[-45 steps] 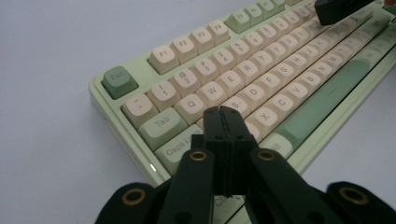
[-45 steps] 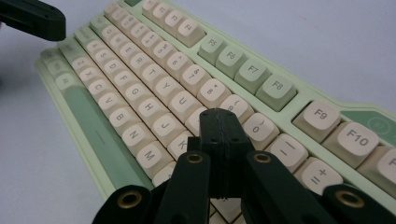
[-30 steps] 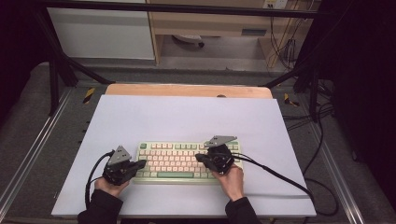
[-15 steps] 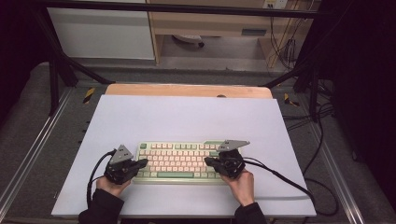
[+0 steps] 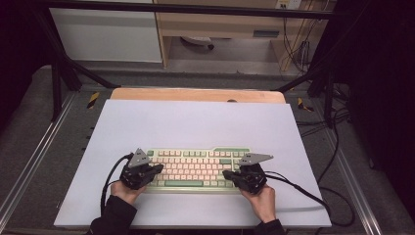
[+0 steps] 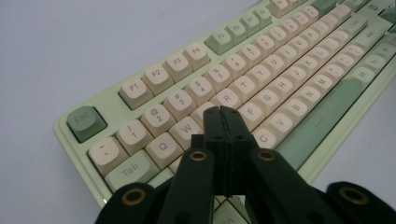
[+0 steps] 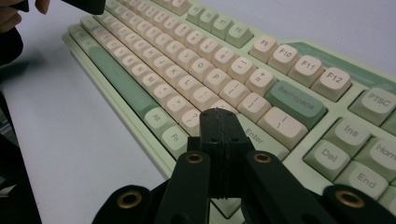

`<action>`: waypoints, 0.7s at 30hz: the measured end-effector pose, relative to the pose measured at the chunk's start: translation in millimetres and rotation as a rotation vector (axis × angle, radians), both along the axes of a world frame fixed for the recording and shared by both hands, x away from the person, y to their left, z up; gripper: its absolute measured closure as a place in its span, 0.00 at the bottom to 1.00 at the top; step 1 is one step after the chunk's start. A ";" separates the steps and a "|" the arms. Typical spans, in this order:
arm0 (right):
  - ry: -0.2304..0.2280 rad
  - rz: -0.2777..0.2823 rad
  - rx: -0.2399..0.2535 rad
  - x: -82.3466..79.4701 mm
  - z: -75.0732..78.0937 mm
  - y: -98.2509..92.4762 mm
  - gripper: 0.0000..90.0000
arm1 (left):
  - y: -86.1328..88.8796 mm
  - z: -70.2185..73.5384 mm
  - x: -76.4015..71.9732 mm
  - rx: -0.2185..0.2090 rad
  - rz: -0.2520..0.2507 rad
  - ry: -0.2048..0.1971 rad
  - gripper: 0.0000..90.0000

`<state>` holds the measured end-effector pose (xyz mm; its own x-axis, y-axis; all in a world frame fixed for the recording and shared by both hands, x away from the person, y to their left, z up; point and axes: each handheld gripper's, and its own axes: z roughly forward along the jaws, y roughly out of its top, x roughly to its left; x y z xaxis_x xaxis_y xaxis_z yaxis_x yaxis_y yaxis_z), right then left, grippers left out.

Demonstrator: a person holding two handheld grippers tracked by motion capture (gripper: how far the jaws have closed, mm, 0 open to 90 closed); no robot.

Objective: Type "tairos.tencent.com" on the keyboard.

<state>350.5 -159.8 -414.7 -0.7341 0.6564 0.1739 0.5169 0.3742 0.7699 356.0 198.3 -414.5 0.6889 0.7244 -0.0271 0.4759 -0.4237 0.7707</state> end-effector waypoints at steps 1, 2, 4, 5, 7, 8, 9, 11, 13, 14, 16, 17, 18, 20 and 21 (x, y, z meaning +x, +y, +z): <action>0.000 0.001 -0.005 -0.6 -1.0 -0.7 1.00 | -1.2 -1.3 1.1 0.003 0.002 0.002 1.00; 0.004 0.000 -0.001 -1.3 -1.9 -1.3 1.00 | -2.1 -2.7 2.0 0.004 0.002 0.005 1.00; 0.007 0.000 -0.003 -1.9 -3.9 -2.8 1.00 | -3.1 -5.4 3.1 0.005 0.002 0.007 1.00; 0.010 -0.002 -0.002 -2.3 -4.3 -3.4 1.00 | -3.4 -6.5 3.3 0.004 0.001 0.010 1.00; 0.013 -0.006 0.007 -2.9 -5.4 -4.3 1.00 | -3.5 -8.1 3.8 0.013 -0.001 0.010 1.00; 0.010 -0.005 0.007 -2.8 -5.9 -4.5 1.00 | -3.2 -8.6 3.9 0.011 0.000 0.011 1.00; 0.012 -0.004 0.008 -3.0 -6.4 -4.3 1.00 | -2.8 -8.9 3.9 0.012 -0.002 0.011 1.00; 0.016 -0.005 0.006 -3.2 -7.2 -3.7 1.00 | -1.7 -9.4 3.6 0.013 -0.001 0.008 1.00; 0.017 0.000 0.005 -2.8 -8.2 -3.2 1.00 | -0.9 -10.1 3.8 0.013 0.003 0.008 1.00; 0.017 0.000 0.005 -2.6 -8.6 -2.8 1.00 | -0.8 -10.6 4.1 0.013 0.003 0.010 1.00; 0.018 0.002 0.003 -2.7 -9.3 -2.5 1.00 | -1.3 -11.6 4.3 0.018 0.001 0.011 1.00; 0.018 0.004 0.002 -2.6 -9.4 -2.6 1.00 | -2.0 -12.3 4.3 0.017 0.001 0.012 1.00; 0.018 0.004 0.003 -2.7 -9.3 -2.6 1.00 | -2.5 -12.6 4.3 0.017 -0.002 0.010 1.00; 0.019 0.002 0.005 -3.0 -8.9 -2.6 1.00 | -3.5 -12.7 4.2 0.020 -0.003 0.008 1.00; 0.017 0.003 0.005 -3.0 -8.9 -2.7 1.00 | -3.7 -12.8 4.1 0.021 -0.003 0.007 1.00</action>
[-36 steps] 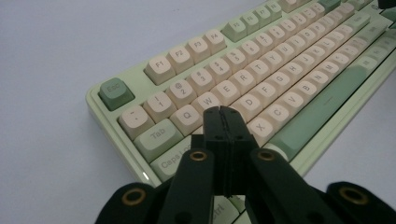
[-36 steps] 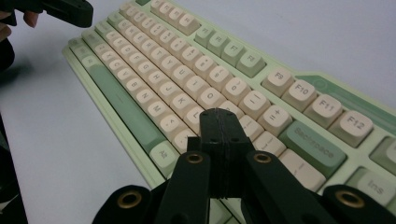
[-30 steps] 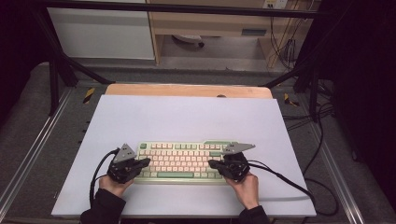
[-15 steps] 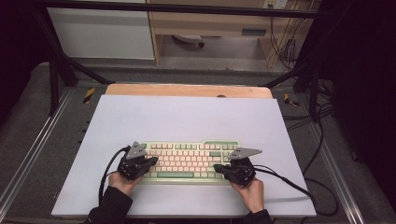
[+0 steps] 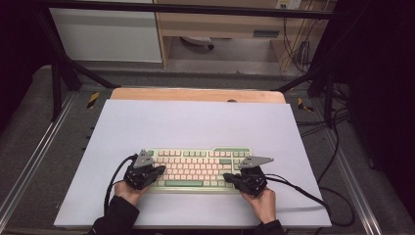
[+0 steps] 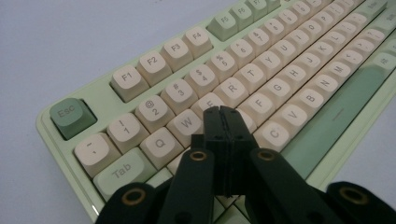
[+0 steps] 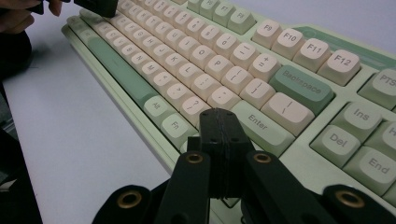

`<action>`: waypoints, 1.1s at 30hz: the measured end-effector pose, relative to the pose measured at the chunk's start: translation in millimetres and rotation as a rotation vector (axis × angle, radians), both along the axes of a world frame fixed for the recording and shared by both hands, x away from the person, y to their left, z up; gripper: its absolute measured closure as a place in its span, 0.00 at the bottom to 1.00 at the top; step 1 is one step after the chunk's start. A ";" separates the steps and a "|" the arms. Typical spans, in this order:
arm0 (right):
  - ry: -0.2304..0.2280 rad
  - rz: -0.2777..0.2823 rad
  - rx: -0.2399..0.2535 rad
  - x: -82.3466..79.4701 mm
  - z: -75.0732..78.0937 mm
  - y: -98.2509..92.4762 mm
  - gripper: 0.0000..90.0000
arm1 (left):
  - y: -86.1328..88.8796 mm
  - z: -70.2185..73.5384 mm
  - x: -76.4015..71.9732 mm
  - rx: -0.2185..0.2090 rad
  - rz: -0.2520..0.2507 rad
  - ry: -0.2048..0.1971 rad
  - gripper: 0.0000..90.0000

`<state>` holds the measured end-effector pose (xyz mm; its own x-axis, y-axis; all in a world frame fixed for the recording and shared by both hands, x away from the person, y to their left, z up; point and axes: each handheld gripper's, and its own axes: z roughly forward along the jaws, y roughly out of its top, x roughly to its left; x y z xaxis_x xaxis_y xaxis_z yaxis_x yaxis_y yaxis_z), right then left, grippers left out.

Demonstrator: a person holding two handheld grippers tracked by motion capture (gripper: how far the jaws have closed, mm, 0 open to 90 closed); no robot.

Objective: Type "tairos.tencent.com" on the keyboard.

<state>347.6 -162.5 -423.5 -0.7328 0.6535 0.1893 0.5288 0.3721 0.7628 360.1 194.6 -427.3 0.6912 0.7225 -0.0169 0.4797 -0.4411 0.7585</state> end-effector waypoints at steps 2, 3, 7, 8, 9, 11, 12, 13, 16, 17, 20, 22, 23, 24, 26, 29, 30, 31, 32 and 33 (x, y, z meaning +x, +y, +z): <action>-0.002 0.000 -0.001 -0.1 0.0 -0.1 1.00 | 0.3 -0.2 -0.3 0.000 -0.002 -0.001 1.00; -0.001 0.001 -0.003 -0.2 0.2 -0.2 1.00 | 0.3 -0.4 -0.3 -0.001 -0.002 0.000 1.00; -0.004 0.000 -0.002 -0.1 0.4 -0.4 1.00 | -0.6 -2.8 -0.7 0.012 -0.006 0.001 1.00; -0.007 0.000 -0.001 0.0 0.2 -0.4 1.00 | -0.6 -2.9 -0.9 0.009 -0.005 0.001 1.00; -0.007 -0.001 -0.001 -0.1 0.4 -0.5 1.00 | -0.7 -2.4 -1.1 0.010 -0.006 0.002 1.00; -0.004 -0.004 0.002 -0.9 1.4 -0.7 1.00 | -0.2 -1.6 -1.9 0.006 -0.006 -0.001 1.00; -0.007 -0.002 0.000 -0.9 2.0 -1.2 1.00 | 0.2 -0.7 -2.6 0.004 -0.008 -0.002 1.00; -0.010 -0.004 0.004 -0.9 2.5 -1.3 1.00 | 0.8 0.5 -3.4 0.000 -0.008 -0.007 1.00; -0.012 -0.006 0.011 -1.4 4.0 -1.8 1.00 | 3.1 3.2 -5.8 -0.007 -0.012 -0.011 1.00; -0.013 -0.005 0.013 -1.3 4.3 -2.0 1.00 | 3.9 3.8 -6.5 -0.010 -0.012 -0.013 1.00; -0.007 -0.008 0.021 -1.7 4.9 -1.4 1.00 | 7.1 5.6 -8.5 -0.022 -0.013 -0.013 1.00; -0.007 -0.009 0.024 -1.3 4.9 -0.9 1.00 | 9.0 6.6 -9.7 -0.029 -0.012 -0.014 1.00; -0.004 -0.009 0.027 -1.2 4.7 -0.5 1.00 | 9.8 7.2 -10.2 -0.030 -0.012 -0.015 1.00; -0.003 -0.006 0.028 -0.8 4.6 -0.2 1.00 | 10.6 7.6 -10.5 -0.032 -0.010 -0.016 1.00; -0.004 -0.004 0.023 -0.7 4.4 1.7 1.00 | 12.3 8.3 -10.9 -0.036 -0.007 -0.017 1.00; -0.003 0.003 0.020 -0.5 4.7 5.5 1.00 | 14.6 8.5 -11.2 -0.040 -0.003 -0.015 1.00; -0.001 0.005 0.021 -0.6 4.8 6.9 1.00 | 15.4 8.7 -11.2 -0.039 -0.003 -0.014 1.00; -0.002 0.009 0.019 -0.5 4.9 8.5 1.00 | 16.1 8.7 -11.3 -0.040 -0.001 -0.014 1.00; 0.000 0.012 0.013 -0.4 5.2 10.1 1.00 | 16.8 8.6 -11.2 -0.044 -0.001 -0.012 1.00; -0.002 0.016 0.017 0.0 5.2 11.7 1.00 | 17.4 8.4 -11.1 -0.048 -0.001 -0.010 1.00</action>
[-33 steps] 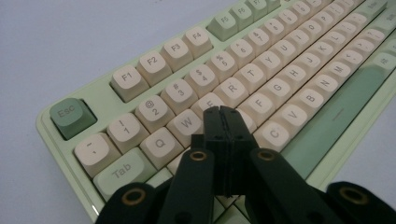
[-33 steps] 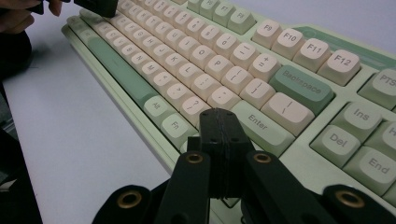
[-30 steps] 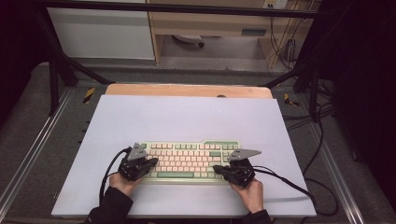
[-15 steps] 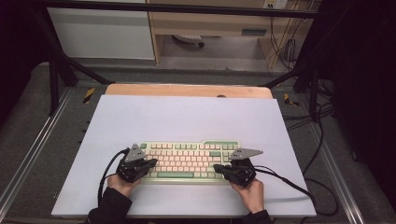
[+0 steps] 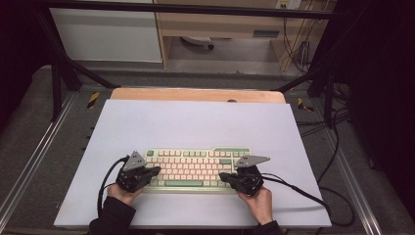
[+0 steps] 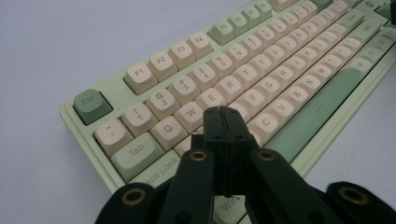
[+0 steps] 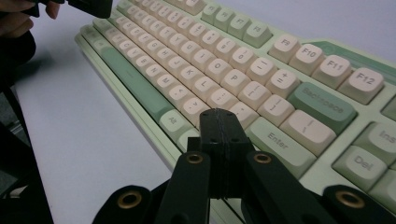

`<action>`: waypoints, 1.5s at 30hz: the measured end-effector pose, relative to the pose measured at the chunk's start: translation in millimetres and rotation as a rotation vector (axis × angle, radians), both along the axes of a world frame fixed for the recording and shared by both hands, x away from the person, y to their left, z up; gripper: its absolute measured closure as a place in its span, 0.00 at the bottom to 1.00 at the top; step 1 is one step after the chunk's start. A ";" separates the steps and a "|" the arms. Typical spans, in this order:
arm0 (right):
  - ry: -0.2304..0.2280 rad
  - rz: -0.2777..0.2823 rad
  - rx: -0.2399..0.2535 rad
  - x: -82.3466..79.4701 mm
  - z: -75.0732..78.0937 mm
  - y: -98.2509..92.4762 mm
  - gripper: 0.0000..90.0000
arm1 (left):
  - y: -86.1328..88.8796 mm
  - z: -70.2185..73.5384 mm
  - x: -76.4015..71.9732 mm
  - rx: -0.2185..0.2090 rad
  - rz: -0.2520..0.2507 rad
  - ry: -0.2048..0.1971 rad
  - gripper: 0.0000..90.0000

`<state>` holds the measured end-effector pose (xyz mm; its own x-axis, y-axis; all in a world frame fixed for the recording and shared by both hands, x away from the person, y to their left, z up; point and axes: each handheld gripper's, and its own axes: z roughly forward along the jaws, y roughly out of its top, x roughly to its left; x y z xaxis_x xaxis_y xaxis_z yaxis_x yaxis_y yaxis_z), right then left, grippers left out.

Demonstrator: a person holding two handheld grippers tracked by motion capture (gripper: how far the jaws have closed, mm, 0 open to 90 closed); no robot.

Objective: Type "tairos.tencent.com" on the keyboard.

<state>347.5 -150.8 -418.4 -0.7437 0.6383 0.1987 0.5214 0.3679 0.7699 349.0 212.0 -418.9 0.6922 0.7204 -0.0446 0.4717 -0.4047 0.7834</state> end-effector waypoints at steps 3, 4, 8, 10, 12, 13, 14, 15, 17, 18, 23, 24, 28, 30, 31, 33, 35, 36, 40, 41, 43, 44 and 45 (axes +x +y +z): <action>-0.002 0.011 -0.008 1.2 -0.4 5.0 1.00 | 1.4 0.0 0.5 -0.003 0.002 0.002 1.00; 0.000 0.012 -0.008 1.5 -0.4 7.1 1.00 | 1.8 0.2 0.4 -0.005 0.004 0.000 1.00; 0.000 0.026 -0.014 4.0 -0.8 17.2 1.00 | 3.6 0.9 0.2 -0.009 0.008 -0.002 1.00; -0.001 0.036 -0.024 5.1 -1.2 22.8 1.00 | 4.4 1.0 0.3 -0.010 0.011 -0.003 1.00; -0.001 0.043 -0.026 6.3 -1.6 27.2 1.00 | 4.9 0.9 0.5 -0.012 0.012 -0.001 1.00; -0.001 0.046 -0.029 6.9 -1.9 29.1 1.00 | 5.1 0.9 0.5 -0.011 0.012 -0.002 1.00; -0.001 0.047 -0.033 7.3 -2.3 30.9 1.00 | 5.0 0.8 0.6 -0.013 0.011 -0.002 1.00; 0.000 0.047 -0.035 7.7 -2.6 32.7 1.00 | 4.8 0.8 0.5 -0.012 0.012 -0.002 1.00; 0.001 0.050 -0.033 9.2 -3.3 35.3 1.00 | 4.4 0.6 0.5 -0.011 0.010 -0.002 1.00; 0.002 0.052 -0.039 10.0 -3.7 36.6 1.00 | 4.4 0.6 0.4 -0.010 0.009 -0.002 1.00; 0.005 0.057 -0.046 14.1 -6.3 42.7 1.00 | 4.8 0.3 0.8 -0.011 0.011 0.000 1.00; 0.007 0.057 -0.047 14.6 -7.1 43.7 1.00 | 4.8 0.1 0.9 -0.011 0.011 0.001 1.00; 0.012 0.060 -0.061 16.2 -11.0 44.8 1.00 | 3.8 -0.3 1.0 -0.009 0.009 0.001 1.00; 0.011 0.059 -0.058 16.0 -11.0 45.2 1.00 | 3.6 -0.3 0.8 -0.009 0.007 0.001 1.00; 0.009 0.058 -0.061 15.9 -11.0 44.9 1.00 | 3.6 -0.3 0.8 -0.009 0.007 0.000 1.00; 0.005 0.058 -0.063 15.8 -11.0 44.7 1.00 | 3.6 -0.5 0.9 -0.009 0.008 0.001 1.00; 0.004 0.056 -0.060 15.7 -11.3 45.0 1.00 | 3.3 -0.9 1.2 -0.008 0.007 0.001 1.00; 0.004 0.056 -0.060 15.7 -11.4 45.0 1.00 | 3.2 -1.0 1.3 -0.007 0.007 0.002 1.00; 0.002 0.058 -0.062 15.6 -11.7 44.9 1.00 | 3.4 -0.9 1.4 -0.007 0.007 0.001 1.00; 0.005 0.057 -0.062 15.4 -11.7 45.0 1.00 | 3.5 -0.9 1.4 -0.008 0.007 0.002 1.00; 0.005 0.057 -0.064 15.2 -11.9 45.1 1.00 | 3.4 -0.9 1.3 -0.008 0.007 0.001 1.00; 0.003 0.056 -0.063 15.2 -12.2 45.2 1.00 | 3.2 -0.9 1.3 -0.007 0.007 0.001 1.00; 0.000 0.057 -0.065 15.4 -12.7 45.3 1.00 | 3.0 -1.0 1.3 -0.006 0.006 0.001 1.00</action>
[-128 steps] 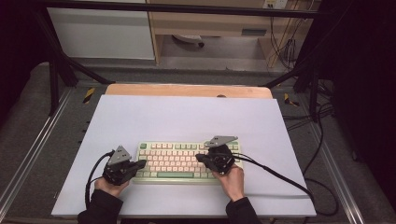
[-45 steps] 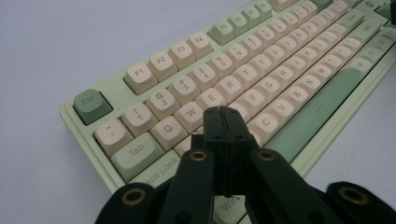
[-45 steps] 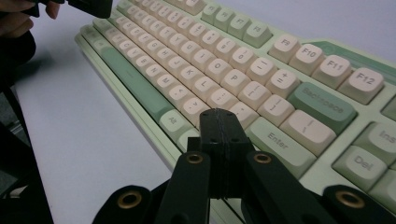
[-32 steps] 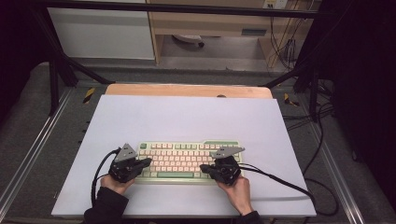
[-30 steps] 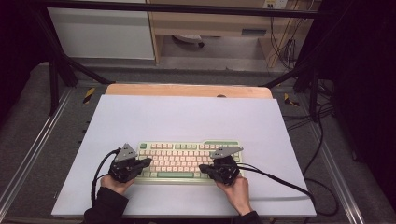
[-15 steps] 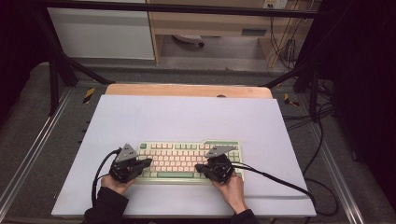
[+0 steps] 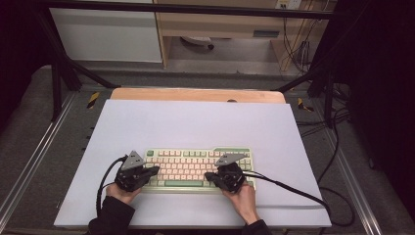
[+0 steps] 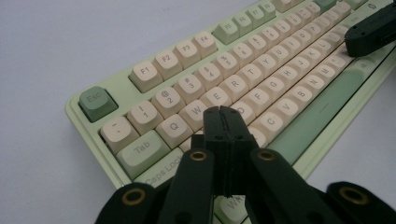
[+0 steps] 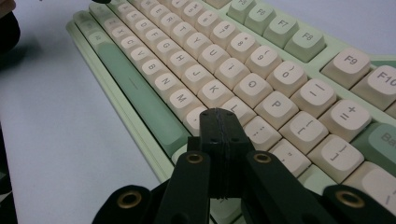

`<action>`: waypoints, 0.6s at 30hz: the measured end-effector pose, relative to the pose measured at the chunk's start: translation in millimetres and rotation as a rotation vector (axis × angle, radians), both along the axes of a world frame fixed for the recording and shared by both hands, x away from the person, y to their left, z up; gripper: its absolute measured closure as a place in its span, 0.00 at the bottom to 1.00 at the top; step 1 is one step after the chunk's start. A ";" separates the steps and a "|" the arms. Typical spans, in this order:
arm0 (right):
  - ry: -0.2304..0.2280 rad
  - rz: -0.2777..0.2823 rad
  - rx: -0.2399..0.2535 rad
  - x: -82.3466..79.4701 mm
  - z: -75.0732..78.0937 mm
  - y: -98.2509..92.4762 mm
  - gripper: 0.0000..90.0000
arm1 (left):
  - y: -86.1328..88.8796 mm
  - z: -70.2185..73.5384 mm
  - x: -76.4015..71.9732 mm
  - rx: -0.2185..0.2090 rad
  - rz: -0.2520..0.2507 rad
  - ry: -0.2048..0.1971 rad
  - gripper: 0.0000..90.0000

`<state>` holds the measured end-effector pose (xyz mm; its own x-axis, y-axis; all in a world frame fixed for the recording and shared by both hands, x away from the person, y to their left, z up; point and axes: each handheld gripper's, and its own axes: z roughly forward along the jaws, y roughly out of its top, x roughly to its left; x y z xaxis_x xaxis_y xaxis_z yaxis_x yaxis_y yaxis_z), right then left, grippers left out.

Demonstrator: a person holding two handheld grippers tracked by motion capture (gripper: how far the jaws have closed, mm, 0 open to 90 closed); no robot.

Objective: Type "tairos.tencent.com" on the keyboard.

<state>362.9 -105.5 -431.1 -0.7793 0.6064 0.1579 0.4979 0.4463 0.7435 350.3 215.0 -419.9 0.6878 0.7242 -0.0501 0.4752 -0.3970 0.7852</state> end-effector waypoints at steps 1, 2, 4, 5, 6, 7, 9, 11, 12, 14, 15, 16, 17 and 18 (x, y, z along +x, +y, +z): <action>0.003 0.002 -0.005 0.2 -0.5 0.2 1.00 | -0.2 -0.1 0.0 0.001 0.000 0.000 1.00; 0.002 0.002 -0.009 0.3 -1.6 0.3 1.00 | -0.4 -0.2 0.0 0.002 0.000 0.001 1.00; 0.004 0.000 -0.007 0.3 -1.1 0.5 1.00 | -0.4 -0.2 0.0 0.003 -0.001 0.000 1.00; 0.005 0.001 -0.007 0.4 -0.7 0.1 1.00 | -0.4 -0.3 -0.1 0.003 -0.001 0.000 1.00; 0.003 -0.001 -0.008 0.0 -0.3 -0.1 1.00 | -0.4 -0.3 -0.1 0.003 -0.001 0.000 1.00; 0.000 -0.002 -0.005 -0.6 0.5 -0.4 1.00 | -0.4 -0.2 -0.1 0.003 -0.002 0.000 1.00; -0.002 -0.004 0.006 -1.3 3.9 -1.9 1.00 | -0.2 -0.1 -0.2 0.001 -0.001 0.001 1.00; -0.011 -0.007 0.004 -2.1 7.4 -4.3 1.00 | 0.0 0.2 -0.4 0.001 -0.001 -0.001 1.00; -0.017 -0.011 0.004 -2.5 8.6 -5.5 1.00 | 0.0 0.4 -0.5 0.000 -0.001 -0.001 1.00; -0.022 -0.018 0.011 -3.2 10.8 -8.7 1.00 | -0.3 0.9 -0.6 0.000 -0.002 -0.002 1.00; -0.019 -0.022 0.015 -3.2 11.4 -10.8 1.00 | -0.6 1.0 -0.7 0.000 -0.002 -0.003 1.00; -0.022 -0.024 0.017 -3.0 11.6 -12.7 1.00 | -1.0 1.1 -0.8 0.001 -0.003 -0.002 1.00; -0.024 -0.026 0.017 -3.1 11.7 -14.9 1.00 | -1.3 1.1 -0.8 0.002 -0.005 -0.003 1.00; -0.021 -0.030 0.020 -3.1 11.7 -17.0 1.00 | -1.6 1.3 -0.9 0.002 -0.006 -0.003 1.00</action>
